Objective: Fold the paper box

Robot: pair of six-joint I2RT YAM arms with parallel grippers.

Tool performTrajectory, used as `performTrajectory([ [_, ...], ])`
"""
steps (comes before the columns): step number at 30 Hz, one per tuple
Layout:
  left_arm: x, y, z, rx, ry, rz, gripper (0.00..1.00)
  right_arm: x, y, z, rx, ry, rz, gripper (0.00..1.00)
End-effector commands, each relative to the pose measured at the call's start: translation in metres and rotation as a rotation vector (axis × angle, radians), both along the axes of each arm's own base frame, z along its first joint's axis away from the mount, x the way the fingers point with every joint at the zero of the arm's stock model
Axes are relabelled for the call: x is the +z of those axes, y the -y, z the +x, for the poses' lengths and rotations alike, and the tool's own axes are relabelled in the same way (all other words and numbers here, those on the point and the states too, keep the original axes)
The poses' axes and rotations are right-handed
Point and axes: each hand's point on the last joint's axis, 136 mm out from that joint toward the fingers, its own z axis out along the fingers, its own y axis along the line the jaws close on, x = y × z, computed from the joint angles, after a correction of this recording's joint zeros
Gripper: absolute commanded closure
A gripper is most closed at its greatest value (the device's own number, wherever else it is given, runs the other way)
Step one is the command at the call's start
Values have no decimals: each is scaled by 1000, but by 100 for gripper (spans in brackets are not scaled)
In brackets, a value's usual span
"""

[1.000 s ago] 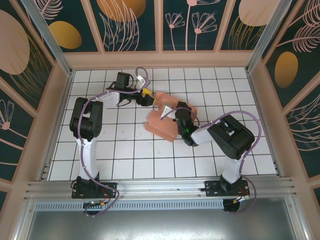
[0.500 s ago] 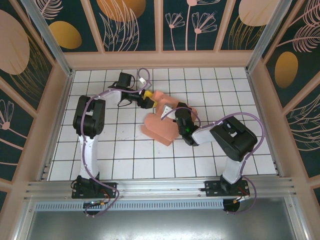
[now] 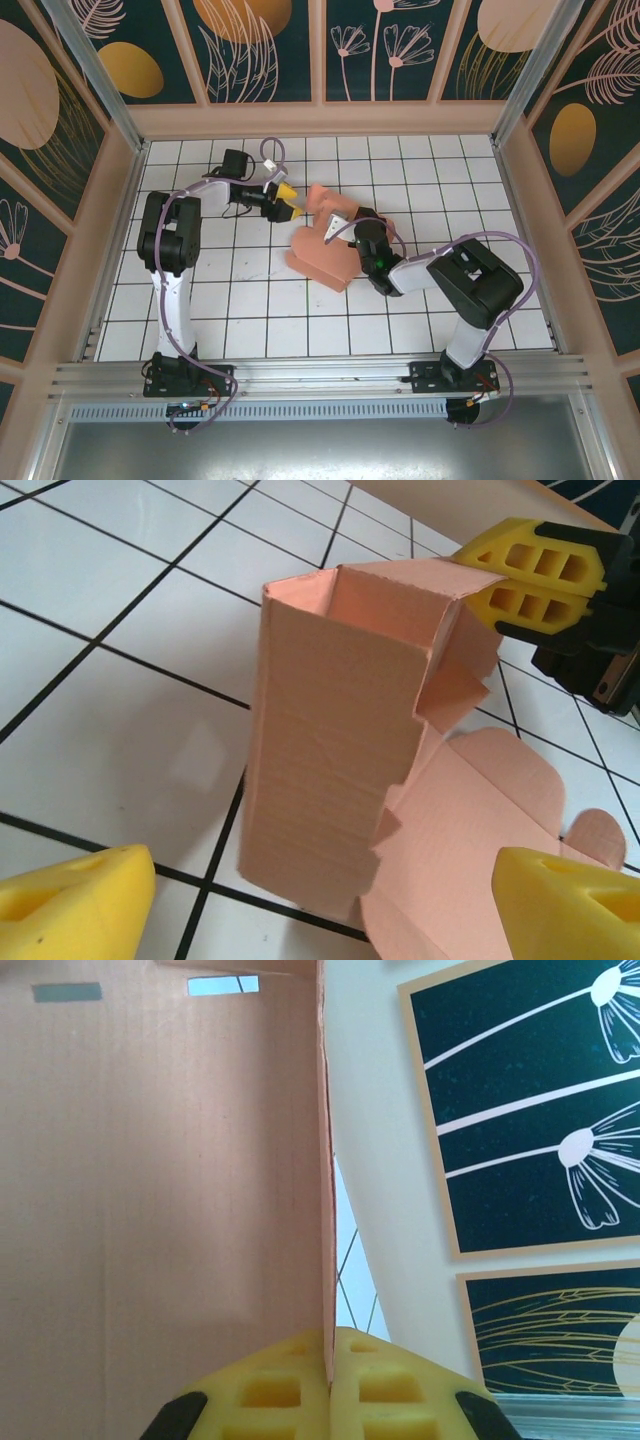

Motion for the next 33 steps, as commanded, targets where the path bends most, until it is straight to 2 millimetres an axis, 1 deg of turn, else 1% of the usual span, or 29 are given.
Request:
performTrajectory([
  [1, 28, 5, -14, -70, 29, -76, 9, 22, -10, -5, 36, 55, 50, 100],
  [3, 29, 7, -17, -95, 26, -87, 8, 22, -14, -6, 47, 57, 51, 100],
  [8, 26, 15, -19, -124, 37, -70, 8, 24, -21, -10, 64, 58, 57, 100],
  [11, 30, 19, -18, -134, 58, -80, 7, 23, -24, -11, 72, 50, 59, 100],
  [18, 25, 24, -12, -135, 69, -64, 7, 23, -27, -12, 74, 37, 77, 100],
  [25, 30, 35, -32, -182, 84, -71, 13, 21, -28, -9, 65, 21, 97, 100],
  [33, 25, 32, -45, -163, 90, -28, 17, 16, -23, -4, 48, 9, 100, 100],
])
